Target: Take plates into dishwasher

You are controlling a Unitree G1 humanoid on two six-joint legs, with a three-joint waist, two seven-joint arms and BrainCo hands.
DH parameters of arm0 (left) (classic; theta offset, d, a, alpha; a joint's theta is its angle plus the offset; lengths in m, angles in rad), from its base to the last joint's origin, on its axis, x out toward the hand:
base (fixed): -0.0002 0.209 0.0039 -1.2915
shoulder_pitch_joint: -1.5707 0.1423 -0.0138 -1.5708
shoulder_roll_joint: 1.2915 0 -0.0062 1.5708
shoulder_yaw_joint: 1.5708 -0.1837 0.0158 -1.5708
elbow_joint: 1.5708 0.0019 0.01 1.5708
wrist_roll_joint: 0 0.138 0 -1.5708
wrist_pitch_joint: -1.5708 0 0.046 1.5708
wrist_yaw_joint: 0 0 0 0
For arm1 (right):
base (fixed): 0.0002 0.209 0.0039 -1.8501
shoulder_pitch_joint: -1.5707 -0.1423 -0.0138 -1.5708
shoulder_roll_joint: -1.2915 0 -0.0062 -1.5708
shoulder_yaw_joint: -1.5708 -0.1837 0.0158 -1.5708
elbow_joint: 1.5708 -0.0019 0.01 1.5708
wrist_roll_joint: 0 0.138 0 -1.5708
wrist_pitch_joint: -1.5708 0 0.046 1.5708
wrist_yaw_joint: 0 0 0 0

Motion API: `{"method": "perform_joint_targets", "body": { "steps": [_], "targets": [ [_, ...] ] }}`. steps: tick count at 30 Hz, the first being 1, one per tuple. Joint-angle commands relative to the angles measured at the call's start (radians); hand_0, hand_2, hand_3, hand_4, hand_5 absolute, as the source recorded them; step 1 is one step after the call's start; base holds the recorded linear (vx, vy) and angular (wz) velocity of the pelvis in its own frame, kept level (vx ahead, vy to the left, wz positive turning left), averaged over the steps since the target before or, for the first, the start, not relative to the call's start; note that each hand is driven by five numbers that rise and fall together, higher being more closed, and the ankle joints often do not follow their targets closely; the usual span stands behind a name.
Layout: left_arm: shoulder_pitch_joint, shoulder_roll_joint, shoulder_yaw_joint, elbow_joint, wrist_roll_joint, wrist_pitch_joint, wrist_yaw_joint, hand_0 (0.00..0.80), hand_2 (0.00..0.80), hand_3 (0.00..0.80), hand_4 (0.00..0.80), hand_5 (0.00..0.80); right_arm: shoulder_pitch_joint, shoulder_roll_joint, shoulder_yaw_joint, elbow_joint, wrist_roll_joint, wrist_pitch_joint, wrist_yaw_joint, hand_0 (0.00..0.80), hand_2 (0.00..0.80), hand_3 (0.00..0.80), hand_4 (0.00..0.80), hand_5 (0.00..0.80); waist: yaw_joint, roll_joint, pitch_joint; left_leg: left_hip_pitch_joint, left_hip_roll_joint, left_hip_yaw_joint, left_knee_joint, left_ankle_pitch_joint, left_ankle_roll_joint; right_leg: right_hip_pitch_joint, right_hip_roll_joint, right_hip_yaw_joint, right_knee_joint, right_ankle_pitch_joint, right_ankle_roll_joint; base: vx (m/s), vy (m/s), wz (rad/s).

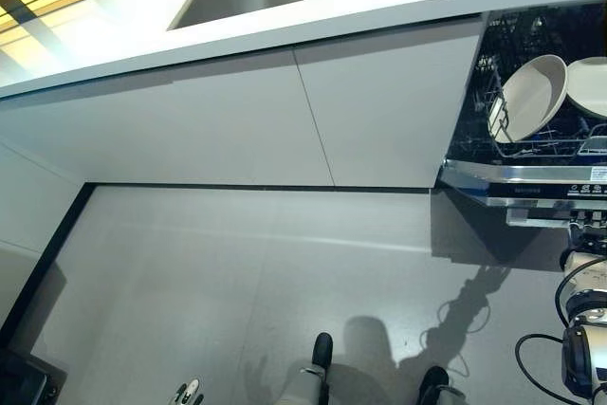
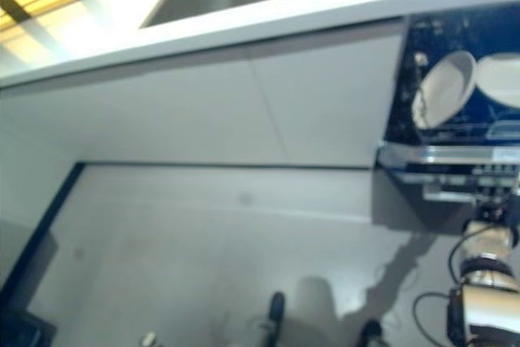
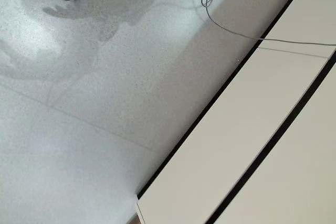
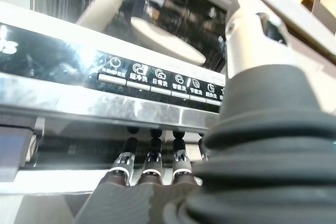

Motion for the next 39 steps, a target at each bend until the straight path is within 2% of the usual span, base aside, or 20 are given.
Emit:
{"method": "perform_joint_targets", "body": {
  "steps": [1,14,16,17,18,20,24,25,26,35,36,37,39],
  "targets": [
    [0.038,0.098,0.032,0.007,0.033,-0.019,-0.015,0.0,0.0,0.0,0.0,0.0,-0.211,-0.111,0.1,-0.191,-0.088,0.005,0.162,0.0,0.0,0.0,0.0,0.0,0.05,-0.051,-0.052,0.007,0.022,0.003,0.063,0.036,0.016,0.124,0.023,0.005,-0.01,-0.031,-0.003,0.019,-0.018,0.07],
    [0.037,0.096,0.02,0.026,0.055,-0.03,-0.01,0.0,0.0,0.0,0.0,0.0,-0.162,-0.123,0.068,-0.169,-0.097,0.026,0.13,0.0,0.0,0.0,0.0,0.0,0.045,-0.079,-0.077,0.052,0.046,0.003,0.043,0.033,0.008,0.189,0.04,-0.012,-0.066,-0.018,-0.009,0.0,-0.001,0.01],
    [0.037,0.095,0.017,0.032,0.061,-0.034,-0.01,0.0,0.0,0.0,0.0,0.0,-0.155,-0.123,0.069,-0.162,-0.127,0.036,0.094,0.0,0.0,0.0,0.0,0.0,0.047,-0.08,-0.082,0.055,0.053,0.009,0.029,0.059,0.01,0.198,0.04,-0.03,-0.093,0.012,-0.016,-0.027,0.016,0.0],
    [0.033,0.094,0.012,0.033,0.065,-0.035,-0.007,0.0,0.0,0.0,0.0,0.0,-0.146,-0.122,0.069,-0.152,-0.157,0.053,0.063,0.0,0.0,0.0,0.0,0.0,0.041,-0.085,-0.092,0.07,0.056,0.004,0.023,0.044,0.005,0.213,0.046,-0.016,-0.104,0.001,-0.007,0.021,0.038,0.0],
    [0.032,0.092,0.013,0.035,0.066,-0.036,-0.007,0.0,0.0,0.0,0.0,0.0,-0.13,-0.122,0.068,-0.137,-0.198,0.075,0.031,0.0,0.0,0.0,0.0,0.0,0.039,-0.086,-0.093,0.069,0.06,0.012,0.016,0.061,0.007,0.213,0.042,-0.028,-0.12,0.028,-0.012,0.016,0.039,0.01],
    [0.031,0.091,0.012,0.039,0.067,-0.039,-0.006,0.0,0.0,0.0,0.0,0.0,-0.119,-0.12,0.067,-0.131,-0.219,0.086,0.018,0.0,0.0,0.0,0.0,0.0,0.038,-0.089,-0.096,0.075,0.063,0.014,0.01,0.061,0.006,0.219,0.044,-0.027,-0.13,0.033,-0.011,-0.031,0.027,0.0],
    [0.013,0.086,0.007,0.064,0.079,-0.058,-0.004,0.0,0.0,0.0,0.0,0.0,-0.049,-0.107,0.08,-0.061,-0.342,0.187,-0.026,0.0,0.0,0.0,0.0,0.0,0.026,-0.114,-0.116,0.119,0.077,0.028,-0.035,0.054,0.005,0.263,0.048,-0.017,-0.201,0.065,0.001,0.054,0.036,-0.03],
    [-0.003,0.082,-0.003,0.078,0.082,-0.068,0.008,0.0,0.0,0.0,0.0,0.0,0.004,-0.083,0.086,-0.032,-0.395,0.225,-0.021,0.0,0.0,0.0,0.0,0.0,0.013,-0.13,-0.131,0.148,0.084,0.038,-0.074,0.048,0.005,0.288,0.053,-0.007,-0.252,0.086,0.011,0.07,0.056,-0.06],
    [-0.009,0.079,-0.004,0.085,0.086,-0.072,0.01,0.0,0.0,0.0,0.0,0.0,0.026,-0.071,0.089,-0.027,-0.386,0.233,-0.009,0.0,0.0,0.0,0.0,0.0,0.009,-0.136,-0.137,0.165,0.088,0.043,-0.094,0.047,0.006,0.302,0.056,-0.001,-0.273,0.095,0.015,0.077,0.054,-0.1],
    [-0.067,0.066,-0.023,0.148,0.151,-0.073,0.055,0.0,0.0,0.0,0.0,0.0,0.299,0.154,0.061,-0.042,-0.408,0.249,0.096,0.0,0.0,0.0,0.0,0.0,-0.046,-0.191,-0.248,0.294,0.108,0.086,-0.247,0.062,0.012,0.431,0.087,0.04,-0.479,0.177,0.05,0.102,0.05,-0.16],
    [-0.075,0.059,-0.027,0.182,0.185,-0.071,0.052,0.0,0.0,0.0,0.0,0.0,0.362,0.228,0.066,-0.042,-0.437,0.246,0.116,0.0,0.0,0.0,0.0,0.0,-0.057,-0.203,-0.282,0.323,0.112,0.099,-0.279,0.065,0.013,0.459,0.093,0.052,-0.525,0.196,0.058,0.104,0.065,-0.12],
    [-0.076,0.058,-0.027,0.188,0.199,-0.072,0.056,0.0,0.0,0.0,0.0,0.0,0.372,0.24,0.068,-0.042,-0.44,0.247,0.118,0.0,0.0,0.0,0.0,0.0,-0.059,-0.204,-0.288,0.329,0.112,0.101,-0.285,0.066,0.014,0.464,0.095,0.055,-0.532,0.2,0.059,0.155,0.108,-0.13],
    [-0.09,0.043,-0.056,0.239,0.293,-0.064,0.079,0.0,0.0,0.0,0.0,0.0,0.482,0.345,0.089,-0.027,-0.495,0.24,0.158,0.0,0.0,0.0,0.0,0.0,-0.076,-0.214,-0.343,0.374,0.117,0.123,-0.34,0.075,0.015,0.5,0.1,0.067,-0.601,0.236,0.072,0.131,0.125,-0.22]
  ]
}}
